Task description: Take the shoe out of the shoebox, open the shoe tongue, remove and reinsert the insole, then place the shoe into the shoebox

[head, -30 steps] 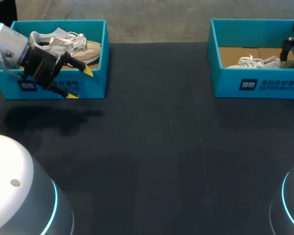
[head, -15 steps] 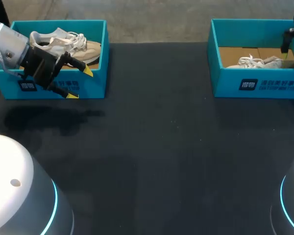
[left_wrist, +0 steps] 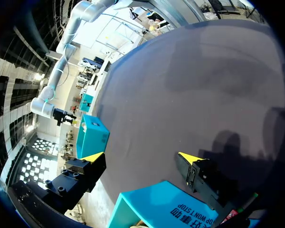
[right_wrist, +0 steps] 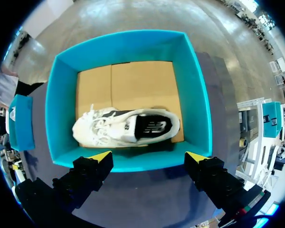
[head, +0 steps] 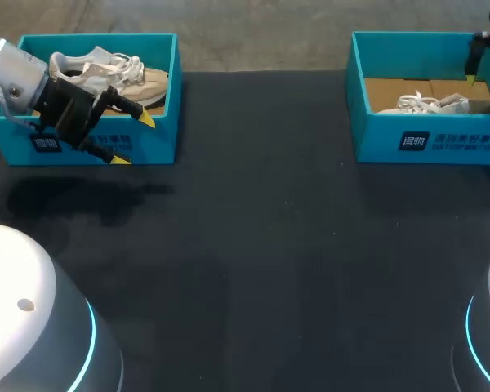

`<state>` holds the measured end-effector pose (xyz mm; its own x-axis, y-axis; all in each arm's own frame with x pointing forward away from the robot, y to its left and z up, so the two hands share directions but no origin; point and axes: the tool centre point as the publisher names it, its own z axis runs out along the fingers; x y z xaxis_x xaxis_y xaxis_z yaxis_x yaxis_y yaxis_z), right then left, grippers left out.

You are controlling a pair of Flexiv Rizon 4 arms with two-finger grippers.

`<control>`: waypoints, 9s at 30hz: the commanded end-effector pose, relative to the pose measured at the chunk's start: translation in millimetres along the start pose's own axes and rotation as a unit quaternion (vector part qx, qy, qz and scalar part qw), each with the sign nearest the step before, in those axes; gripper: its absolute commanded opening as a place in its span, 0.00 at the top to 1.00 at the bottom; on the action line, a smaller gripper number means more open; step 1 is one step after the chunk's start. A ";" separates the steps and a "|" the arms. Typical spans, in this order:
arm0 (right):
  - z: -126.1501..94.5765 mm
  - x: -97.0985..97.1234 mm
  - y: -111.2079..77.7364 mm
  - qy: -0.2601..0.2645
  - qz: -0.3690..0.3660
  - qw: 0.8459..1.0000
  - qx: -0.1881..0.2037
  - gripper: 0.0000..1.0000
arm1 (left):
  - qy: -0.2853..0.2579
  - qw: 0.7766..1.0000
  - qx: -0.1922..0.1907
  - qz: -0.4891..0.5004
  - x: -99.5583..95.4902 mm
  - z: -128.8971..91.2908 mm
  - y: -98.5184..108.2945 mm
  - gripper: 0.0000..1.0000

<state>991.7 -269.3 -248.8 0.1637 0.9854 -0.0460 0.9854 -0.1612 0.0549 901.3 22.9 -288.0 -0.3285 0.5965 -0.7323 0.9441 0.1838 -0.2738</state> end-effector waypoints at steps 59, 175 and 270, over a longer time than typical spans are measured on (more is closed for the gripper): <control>-37.1 25.4 -51.1 0.015 -0.011 1.000 -0.013 0.00 | 0.084 0.993 -0.056 -0.056 -24.7 -33.3 -2.4 0.00; -37.1 25.4 -51.1 0.015 -0.011 1.000 -0.013 0.00 | 0.455 0.865 -0.081 0.198 41.6 -211.9 330.2 0.00; -37.1 25.4 -51.1 0.015 -0.011 1.000 -0.013 0.00 | 0.436 0.884 -0.090 0.146 116.7 -138.2 389.1 0.18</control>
<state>944.1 -233.8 -216.0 0.1404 0.9899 -0.0174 0.9871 -0.1386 0.0801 1221.4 268.8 -389.8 0.0003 0.9996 0.0278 0.9993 -0.0013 0.0385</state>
